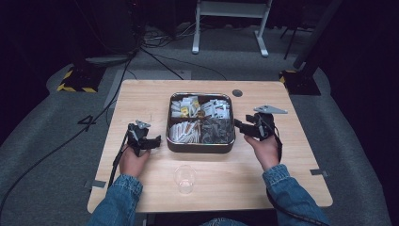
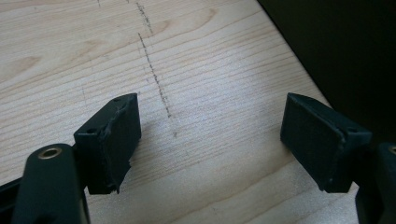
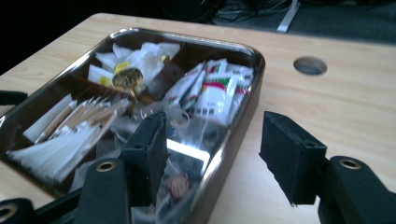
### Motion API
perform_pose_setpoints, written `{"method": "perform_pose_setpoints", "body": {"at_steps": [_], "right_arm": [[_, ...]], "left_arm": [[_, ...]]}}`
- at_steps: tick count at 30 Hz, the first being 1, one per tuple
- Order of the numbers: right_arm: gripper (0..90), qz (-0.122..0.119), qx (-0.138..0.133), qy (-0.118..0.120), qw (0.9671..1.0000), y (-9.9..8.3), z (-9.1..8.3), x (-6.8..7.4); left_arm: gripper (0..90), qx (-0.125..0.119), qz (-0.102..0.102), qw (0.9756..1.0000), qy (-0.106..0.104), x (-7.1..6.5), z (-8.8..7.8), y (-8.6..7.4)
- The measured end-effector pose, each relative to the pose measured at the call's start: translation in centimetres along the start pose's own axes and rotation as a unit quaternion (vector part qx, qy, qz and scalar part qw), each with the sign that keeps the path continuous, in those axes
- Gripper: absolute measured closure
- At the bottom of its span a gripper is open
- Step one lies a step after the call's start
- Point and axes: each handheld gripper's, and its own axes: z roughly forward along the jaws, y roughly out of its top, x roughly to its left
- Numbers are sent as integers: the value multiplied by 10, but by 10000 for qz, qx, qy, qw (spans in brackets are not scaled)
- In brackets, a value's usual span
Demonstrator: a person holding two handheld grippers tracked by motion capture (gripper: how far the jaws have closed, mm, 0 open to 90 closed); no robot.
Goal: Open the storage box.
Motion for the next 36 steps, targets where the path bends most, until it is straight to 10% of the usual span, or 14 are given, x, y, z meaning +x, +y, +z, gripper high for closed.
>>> {"method": "perform_pose_setpoints", "body": {"at_steps": [36], "right_arm": [[359, -271, 265, 224, 9990, 53, 68, 68]], "left_arm": [[202, 6, -4, 10000, -16, -1, 0, 0]]}}
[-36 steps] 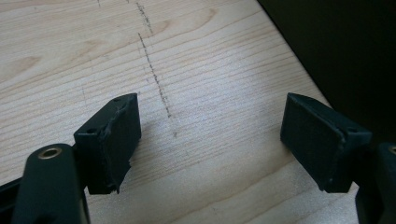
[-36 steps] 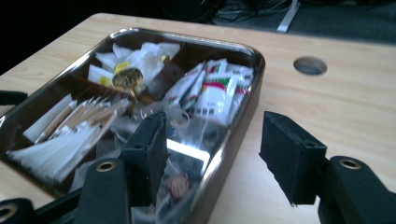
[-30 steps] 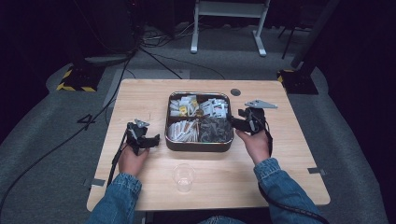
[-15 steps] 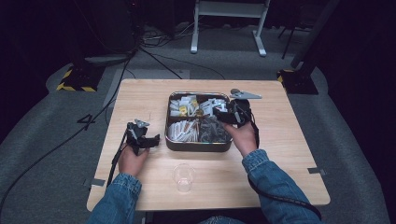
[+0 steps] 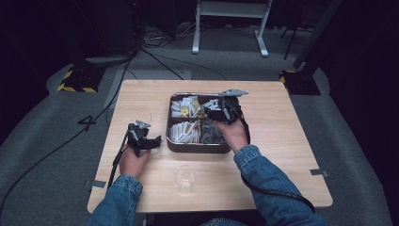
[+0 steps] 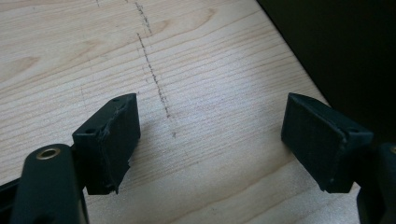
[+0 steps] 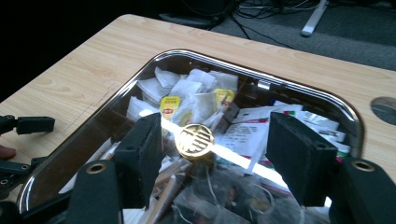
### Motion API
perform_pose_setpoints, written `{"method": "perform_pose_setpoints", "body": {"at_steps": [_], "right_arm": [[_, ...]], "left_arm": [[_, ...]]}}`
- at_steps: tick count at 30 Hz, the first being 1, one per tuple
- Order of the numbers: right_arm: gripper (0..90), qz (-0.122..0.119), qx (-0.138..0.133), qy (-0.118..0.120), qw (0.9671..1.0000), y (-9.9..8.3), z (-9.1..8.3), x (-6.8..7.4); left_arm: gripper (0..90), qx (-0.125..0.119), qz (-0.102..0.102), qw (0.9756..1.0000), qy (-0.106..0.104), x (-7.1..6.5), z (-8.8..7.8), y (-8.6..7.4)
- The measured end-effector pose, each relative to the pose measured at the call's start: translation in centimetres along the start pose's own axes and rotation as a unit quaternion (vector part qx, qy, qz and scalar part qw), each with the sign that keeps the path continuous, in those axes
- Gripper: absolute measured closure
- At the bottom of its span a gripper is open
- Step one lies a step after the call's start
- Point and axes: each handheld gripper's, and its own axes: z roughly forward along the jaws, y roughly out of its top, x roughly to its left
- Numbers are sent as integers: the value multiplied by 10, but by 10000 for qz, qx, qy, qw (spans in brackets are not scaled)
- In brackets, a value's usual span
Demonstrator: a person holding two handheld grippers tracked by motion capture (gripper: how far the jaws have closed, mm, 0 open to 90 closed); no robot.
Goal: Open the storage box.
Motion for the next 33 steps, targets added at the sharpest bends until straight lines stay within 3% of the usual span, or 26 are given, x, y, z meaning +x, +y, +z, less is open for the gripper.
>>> {"method": "perform_pose_setpoints", "body": {"at_steps": [10, 25, 33], "right_arm": [[363, -92, 254, 44, 9996, 3, 27, 13], [369, 369, 620, -130, 9973, -10, 61, 10], [437, 311, 758, -234, 9964, -12, 69, 13]], "left_arm": [[201, 3, 14, 10000, -6, 0, 0, 0], [201, 1, 10, 10000, -6, 0, 0, 0], [201, 3, 14, 10000, -5, 0, 0, 0]]}}
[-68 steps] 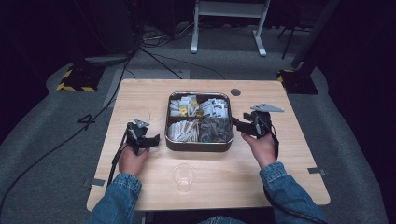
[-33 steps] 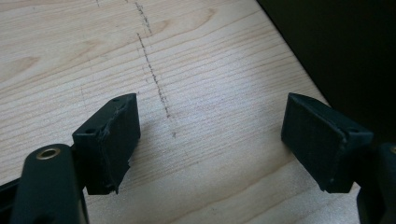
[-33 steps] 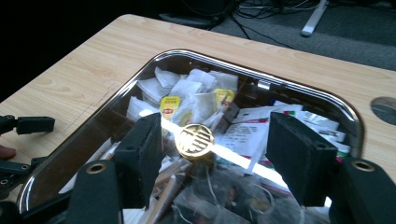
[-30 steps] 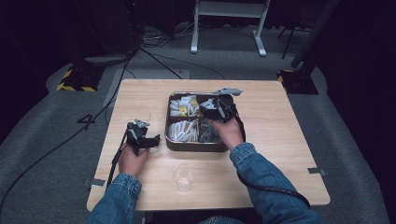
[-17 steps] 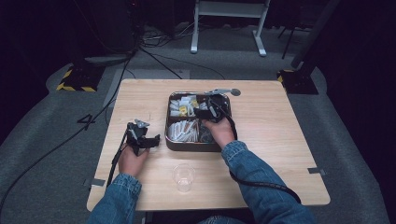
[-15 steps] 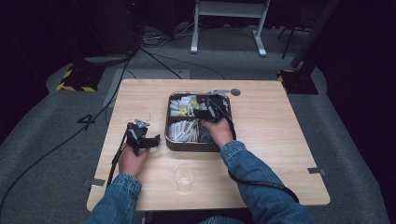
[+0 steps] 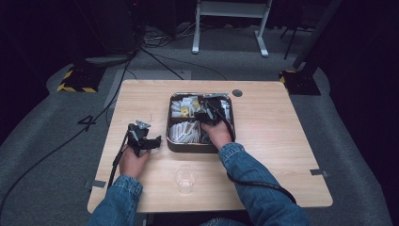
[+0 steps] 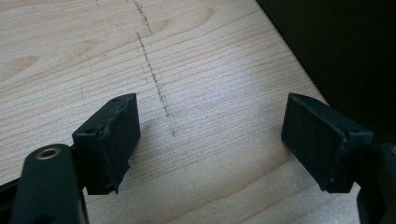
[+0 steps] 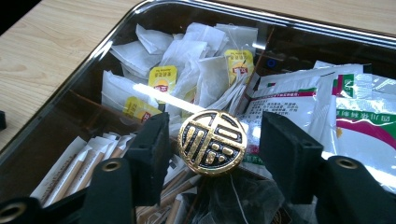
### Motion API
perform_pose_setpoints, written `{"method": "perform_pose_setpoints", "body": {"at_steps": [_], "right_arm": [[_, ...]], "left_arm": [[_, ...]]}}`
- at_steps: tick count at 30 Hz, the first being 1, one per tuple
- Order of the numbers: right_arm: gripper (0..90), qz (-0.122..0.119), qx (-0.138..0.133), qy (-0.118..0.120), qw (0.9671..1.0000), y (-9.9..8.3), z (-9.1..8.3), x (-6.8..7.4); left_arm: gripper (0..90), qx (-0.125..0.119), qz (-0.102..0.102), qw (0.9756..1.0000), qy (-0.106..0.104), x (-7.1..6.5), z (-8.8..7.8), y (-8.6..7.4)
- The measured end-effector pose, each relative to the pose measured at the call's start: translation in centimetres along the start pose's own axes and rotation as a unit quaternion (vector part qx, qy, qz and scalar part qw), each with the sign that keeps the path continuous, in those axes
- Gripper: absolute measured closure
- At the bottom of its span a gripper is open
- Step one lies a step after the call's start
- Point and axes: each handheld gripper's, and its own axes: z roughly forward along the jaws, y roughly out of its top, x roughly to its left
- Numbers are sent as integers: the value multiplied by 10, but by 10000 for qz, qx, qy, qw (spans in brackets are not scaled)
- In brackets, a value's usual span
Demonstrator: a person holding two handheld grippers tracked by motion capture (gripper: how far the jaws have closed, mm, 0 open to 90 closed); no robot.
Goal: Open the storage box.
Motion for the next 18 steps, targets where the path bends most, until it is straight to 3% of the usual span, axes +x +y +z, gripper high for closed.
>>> {"method": "perform_pose_setpoints", "body": {"at_steps": [8, 18], "right_arm": [[500, 9, 119, -176, 9998, 0, 7, 3], [560, -418, 167, -389, 9982, 0, 9, 11]], "left_arm": [[201, 4, -17, 10000, -7, 0, 0, 0], [201, 2, -12, 10000, -7, 0, 0, 0]]}}
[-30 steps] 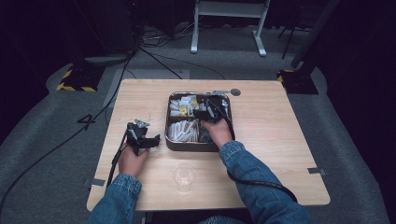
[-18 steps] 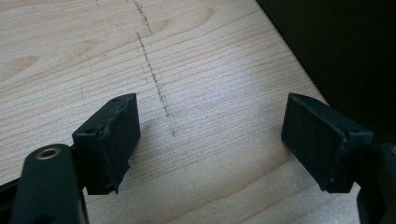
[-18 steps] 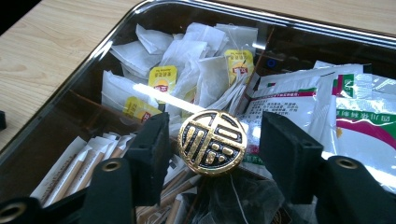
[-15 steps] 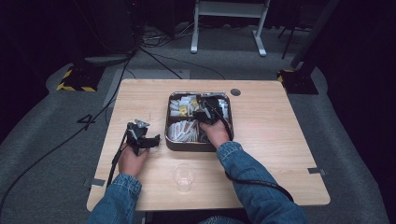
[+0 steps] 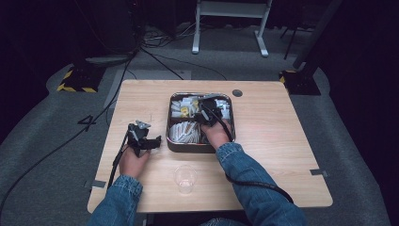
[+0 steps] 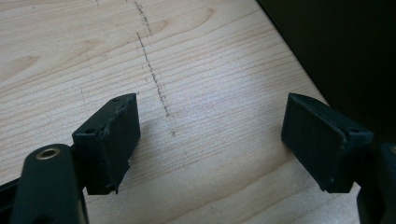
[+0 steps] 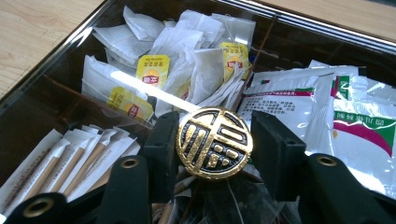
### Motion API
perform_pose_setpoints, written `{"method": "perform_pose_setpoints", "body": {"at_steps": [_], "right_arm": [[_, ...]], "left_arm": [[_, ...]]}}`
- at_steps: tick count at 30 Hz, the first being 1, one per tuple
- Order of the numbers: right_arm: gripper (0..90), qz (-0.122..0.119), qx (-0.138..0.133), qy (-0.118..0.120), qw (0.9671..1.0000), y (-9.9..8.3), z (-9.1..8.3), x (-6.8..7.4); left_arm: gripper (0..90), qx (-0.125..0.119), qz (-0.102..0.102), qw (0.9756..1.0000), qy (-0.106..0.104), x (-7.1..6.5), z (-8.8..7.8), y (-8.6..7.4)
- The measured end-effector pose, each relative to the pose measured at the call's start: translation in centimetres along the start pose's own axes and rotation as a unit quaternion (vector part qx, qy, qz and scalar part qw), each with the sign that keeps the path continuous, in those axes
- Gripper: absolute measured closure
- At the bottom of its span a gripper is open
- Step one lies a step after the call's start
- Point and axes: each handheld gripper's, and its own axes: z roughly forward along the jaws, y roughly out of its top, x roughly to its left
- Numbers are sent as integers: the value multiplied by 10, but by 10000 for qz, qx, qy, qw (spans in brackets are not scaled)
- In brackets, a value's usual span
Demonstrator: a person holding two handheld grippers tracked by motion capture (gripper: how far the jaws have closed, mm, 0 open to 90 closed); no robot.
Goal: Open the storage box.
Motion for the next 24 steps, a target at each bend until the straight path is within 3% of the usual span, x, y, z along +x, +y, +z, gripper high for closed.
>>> {"method": "perform_pose_setpoints", "body": {"at_steps": [5, 24], "right_arm": [[573, -104, -62, 82, 9999, -1, 0, -1], [582, -29, -242, 96, 9997, -5, 0, -1]], "left_arm": [[201, 1, 1, 10000, -1, 0, 0, 0], [201, -1, 11, 10000, 6, 0, 0, 0]]}}
